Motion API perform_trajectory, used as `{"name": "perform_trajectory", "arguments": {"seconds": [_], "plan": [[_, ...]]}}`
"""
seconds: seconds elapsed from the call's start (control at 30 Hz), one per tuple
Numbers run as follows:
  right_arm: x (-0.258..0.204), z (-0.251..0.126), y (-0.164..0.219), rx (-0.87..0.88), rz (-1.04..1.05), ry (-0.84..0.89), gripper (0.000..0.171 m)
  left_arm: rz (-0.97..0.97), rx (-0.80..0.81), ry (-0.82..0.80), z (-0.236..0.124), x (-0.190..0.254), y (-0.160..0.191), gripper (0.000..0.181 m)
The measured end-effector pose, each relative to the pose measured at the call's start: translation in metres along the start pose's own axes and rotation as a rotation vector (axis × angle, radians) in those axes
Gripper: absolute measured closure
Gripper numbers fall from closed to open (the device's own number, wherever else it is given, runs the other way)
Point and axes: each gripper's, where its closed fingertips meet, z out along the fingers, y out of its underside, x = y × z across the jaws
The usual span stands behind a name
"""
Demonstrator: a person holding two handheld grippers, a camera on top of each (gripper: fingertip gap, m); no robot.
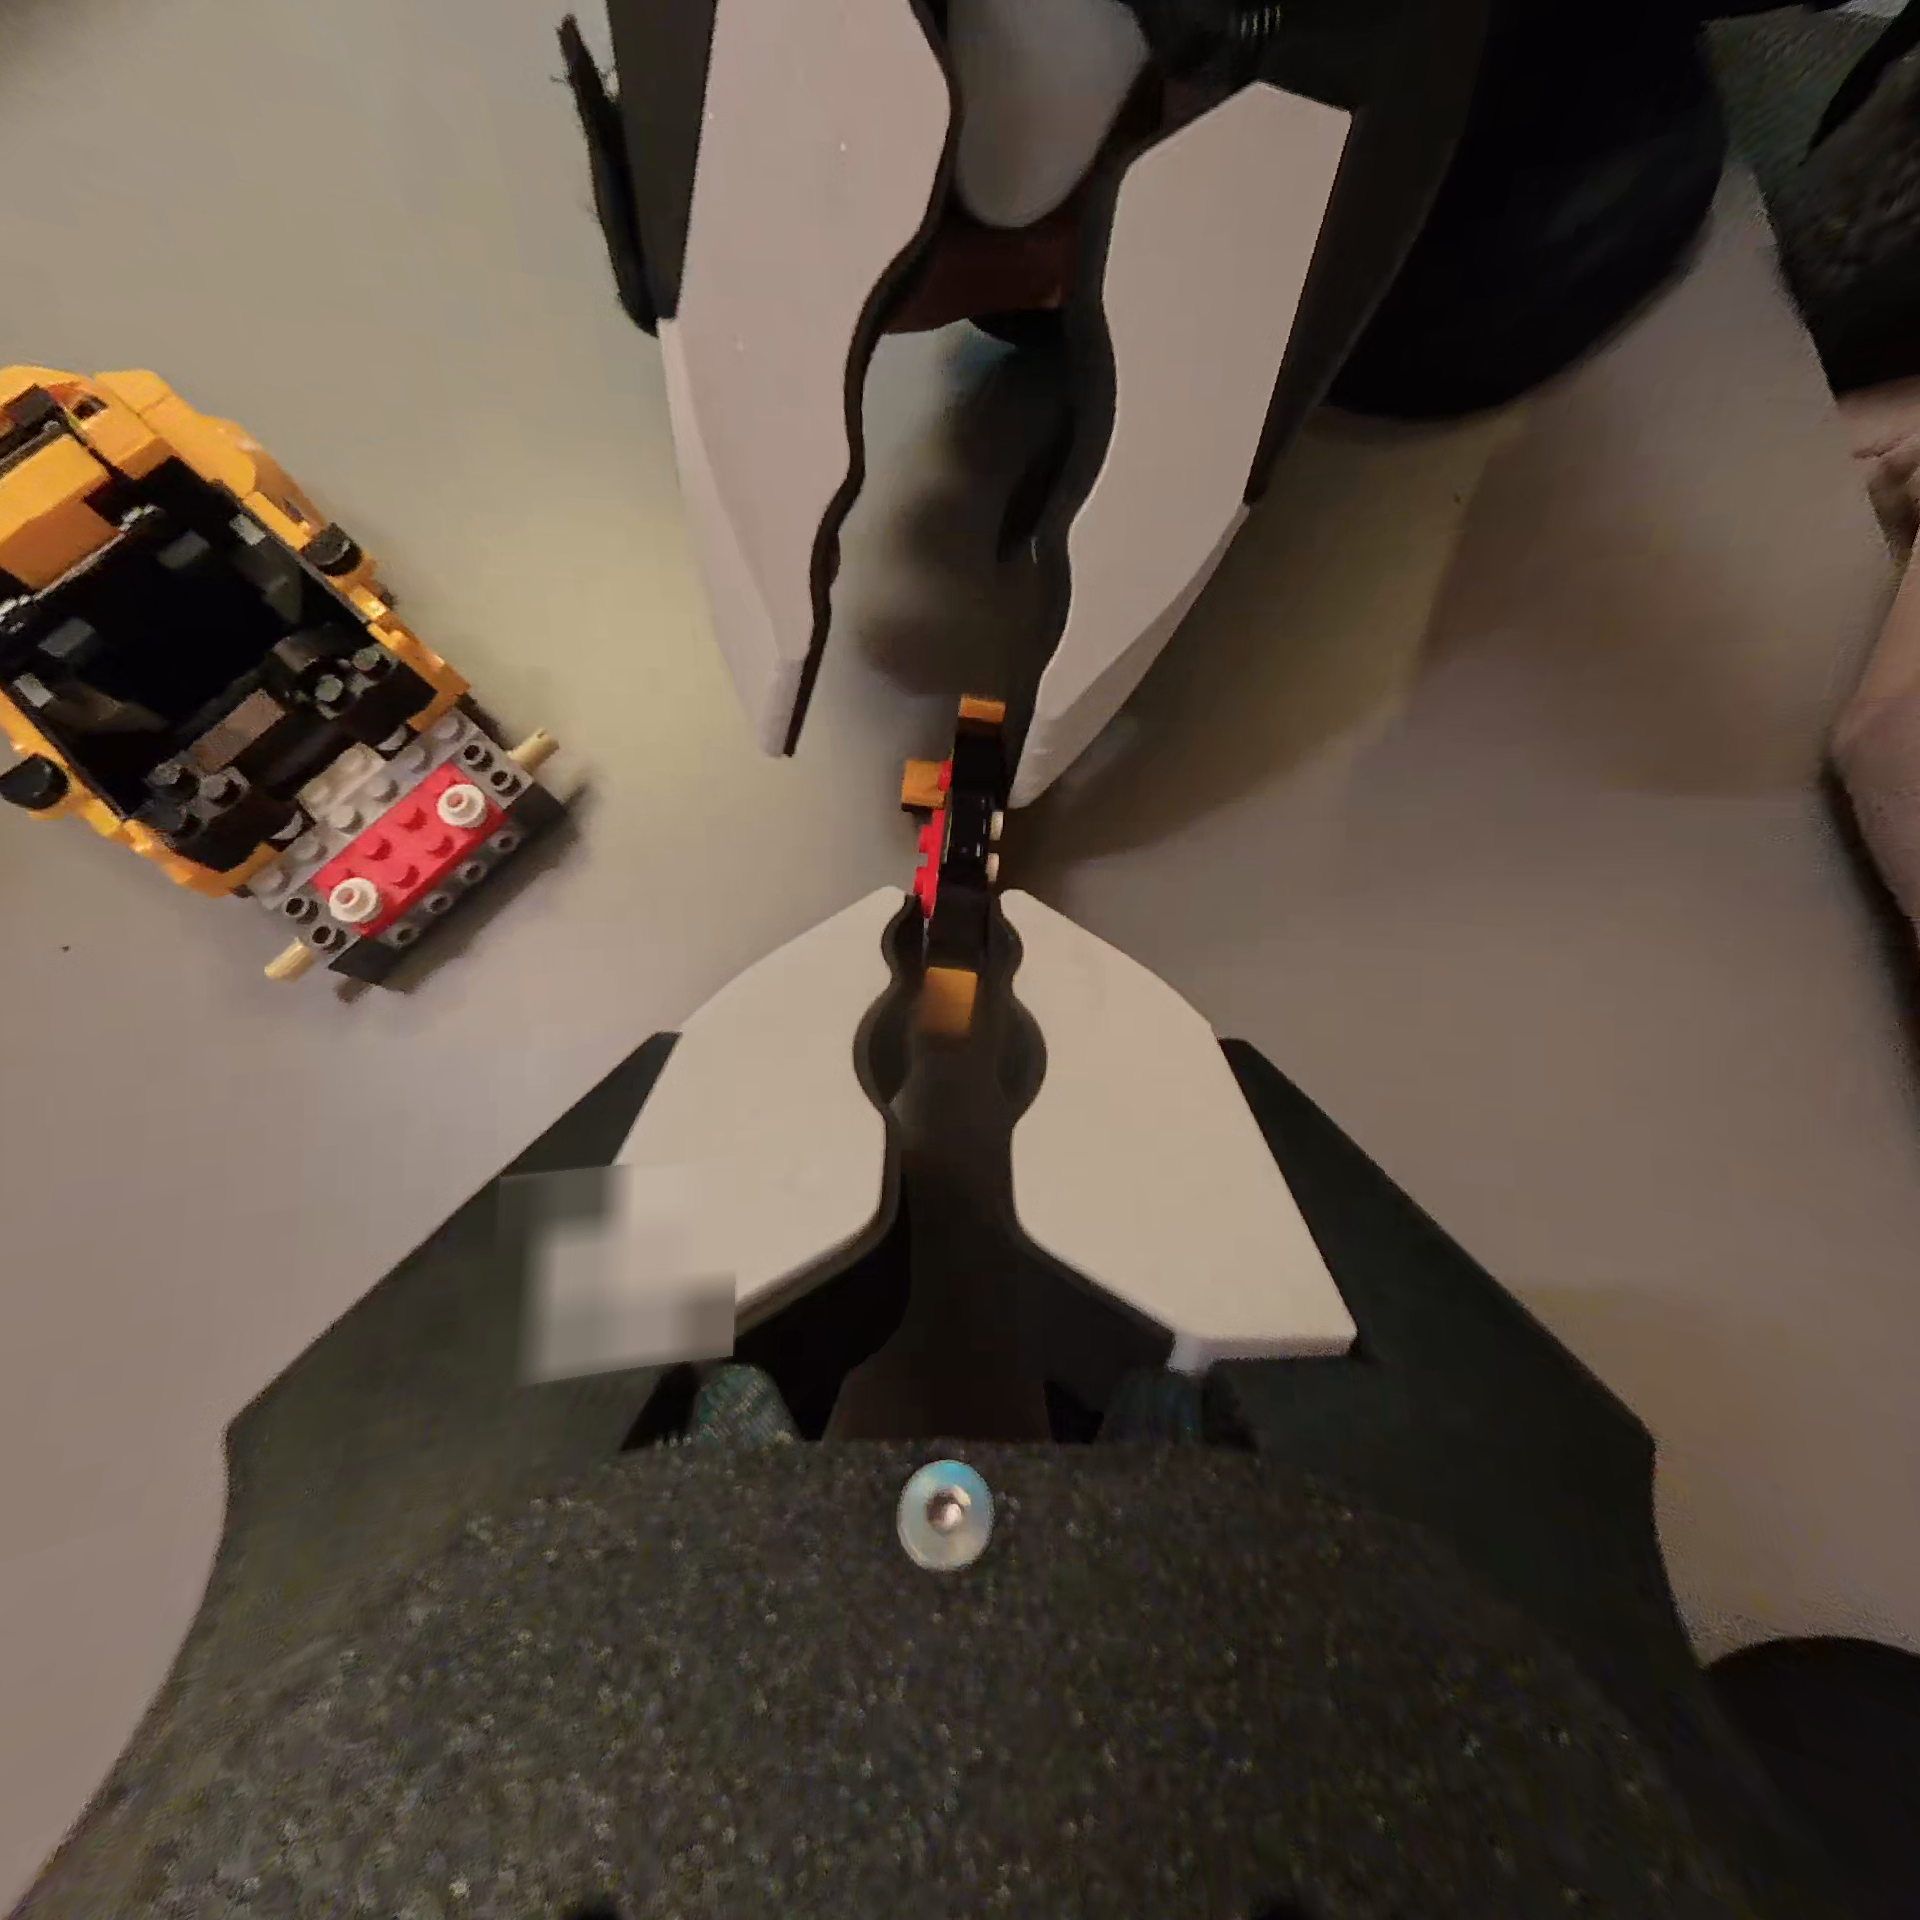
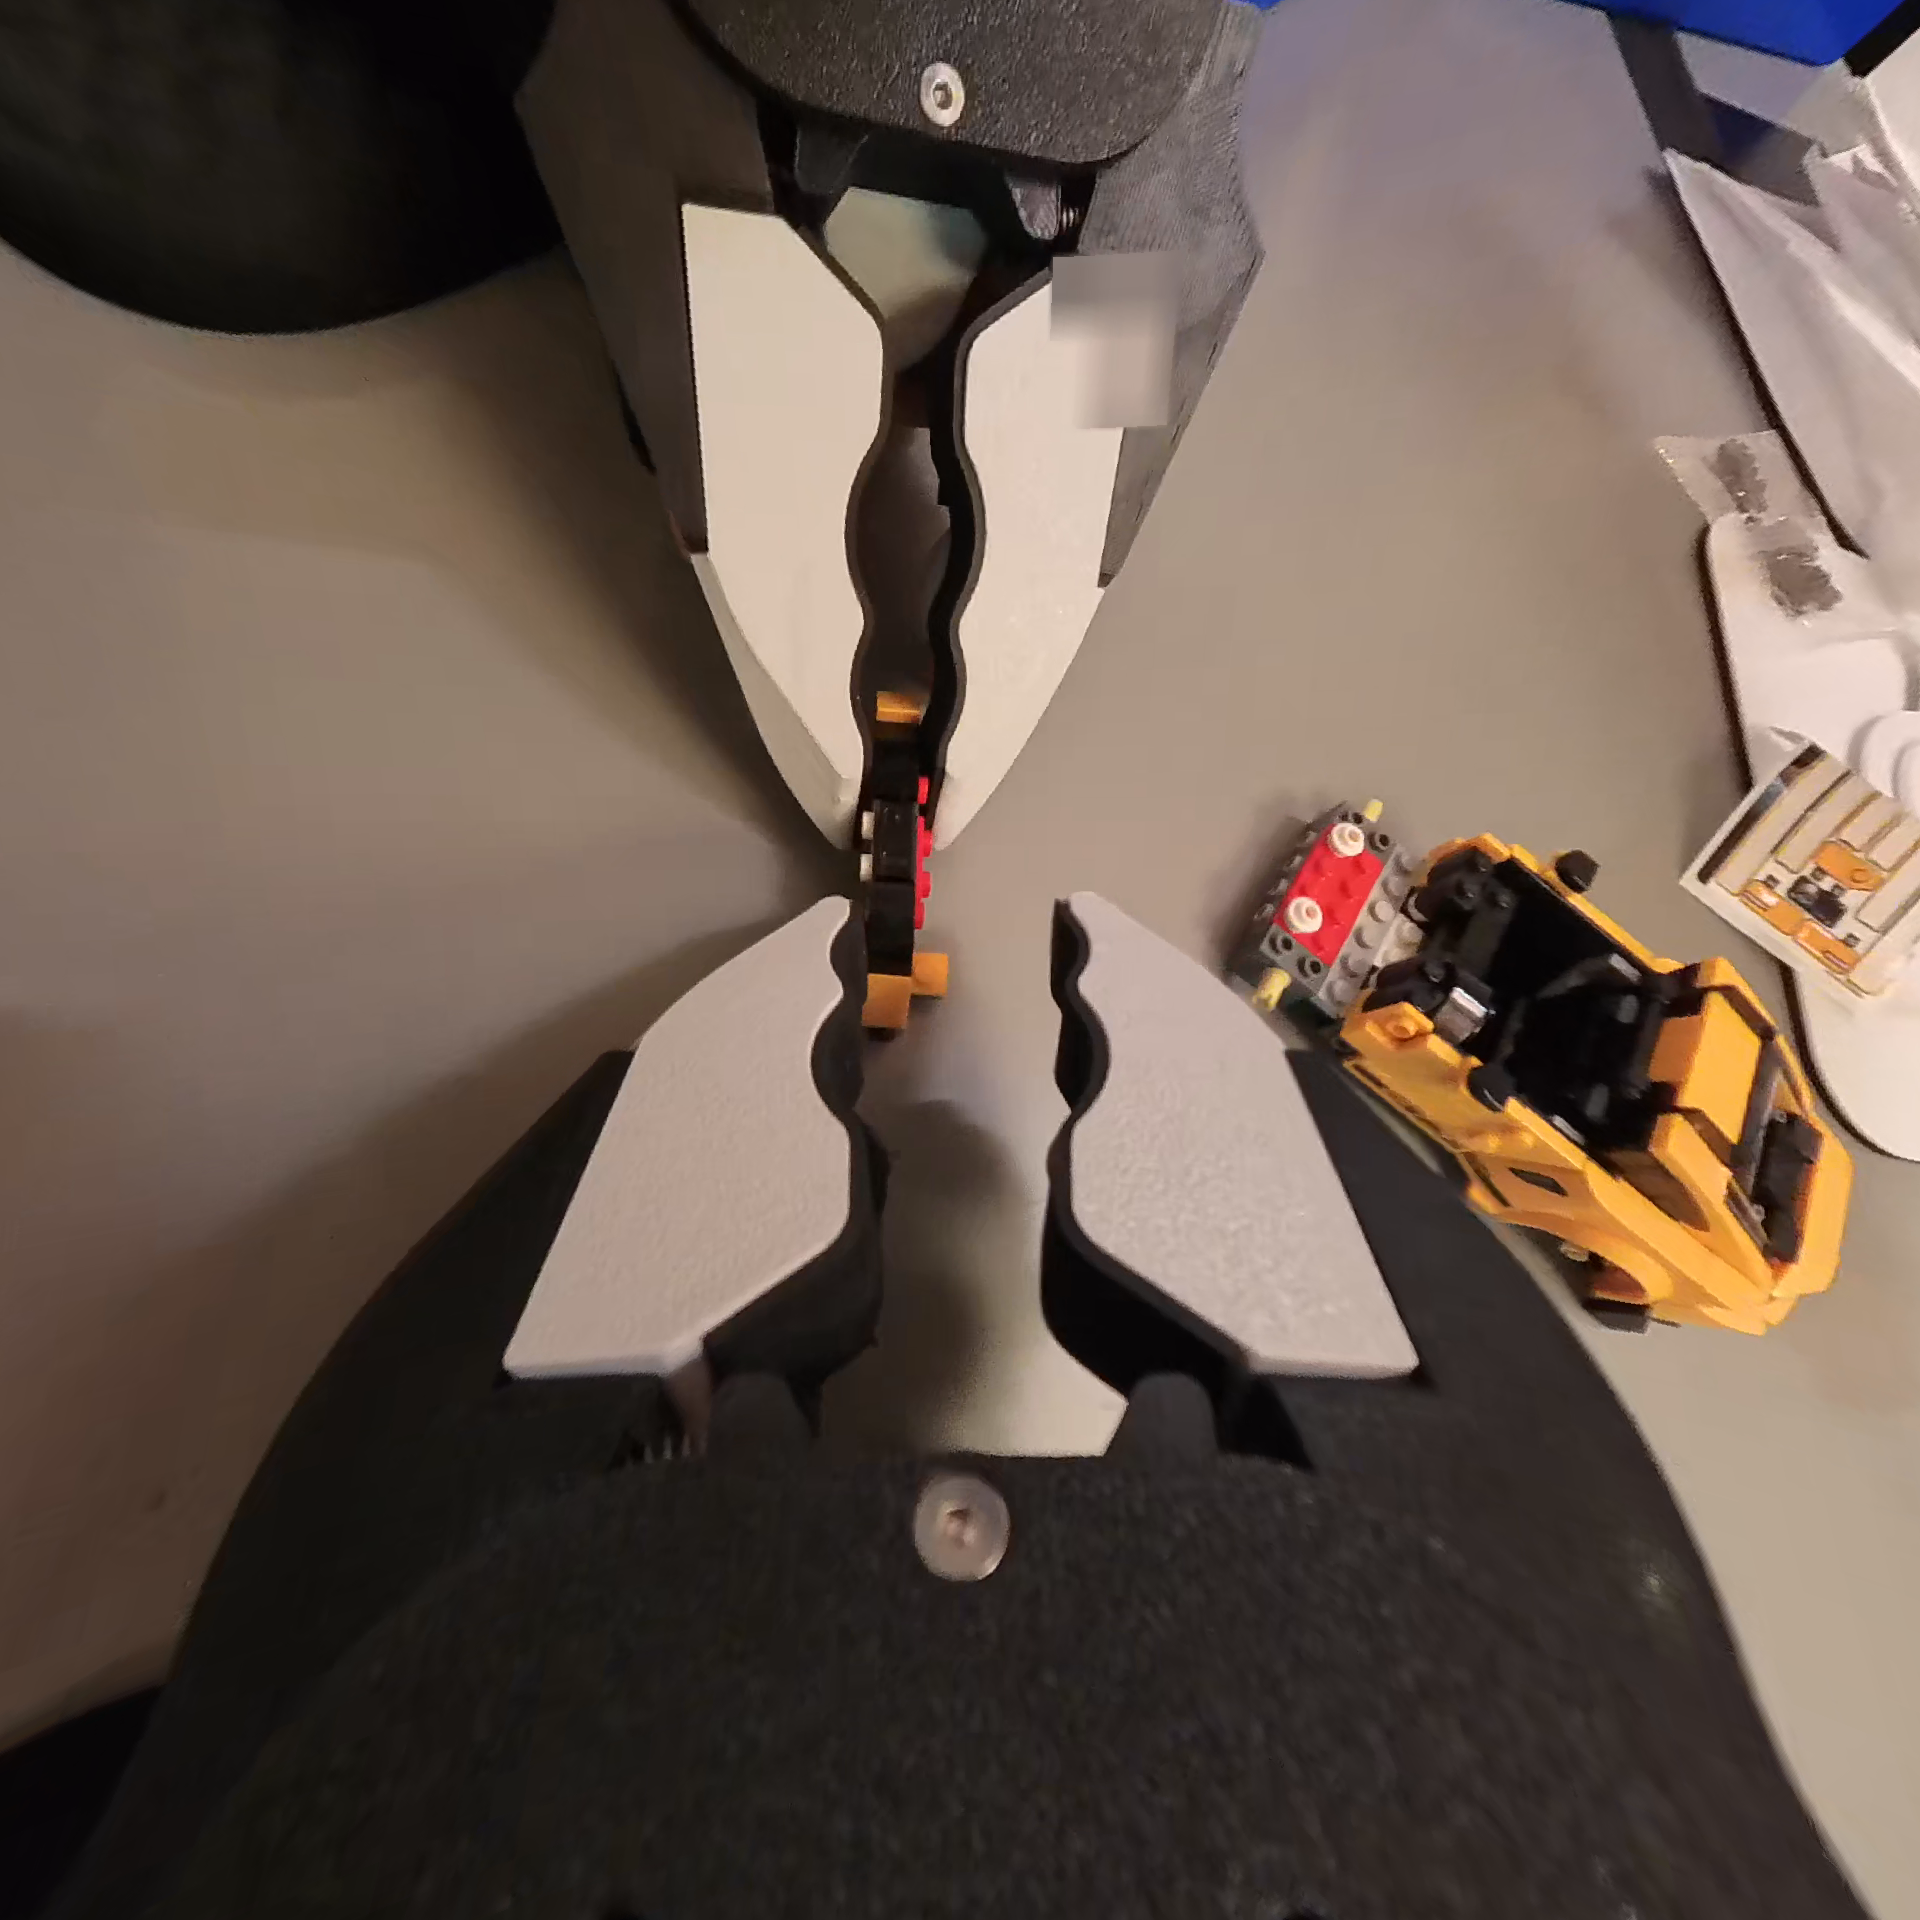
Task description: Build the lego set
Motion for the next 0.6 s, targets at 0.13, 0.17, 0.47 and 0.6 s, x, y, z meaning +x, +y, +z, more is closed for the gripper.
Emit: {"name": "perform_trajectory", "arguments": {"seconds": [0.13,0.17,0.47,0.6], "plan": [[-0.002,-0.001,0.001,0.017,0.019,-0.020,0.140,0.019,0.002,-0.018,0.003,0.000,-0.002,0.170],[-0.004,-0.002,0.000,0.027,0.027,-0.038,0.140,0.023,0.004,-0.016,0.004,0.002,-0.003,0.170],[-0.011,0.000,0.008,-0.022,0.009,-0.049,0.151,0.062,0.030,-0.090,0.004,-0.003,-0.007,0.168],[-0.007,0.000,0.008,-0.016,0.033,-0.025,0.159,0.043,0.046,-0.157,-0.004,-0.011,-0.008,0.159]]}}
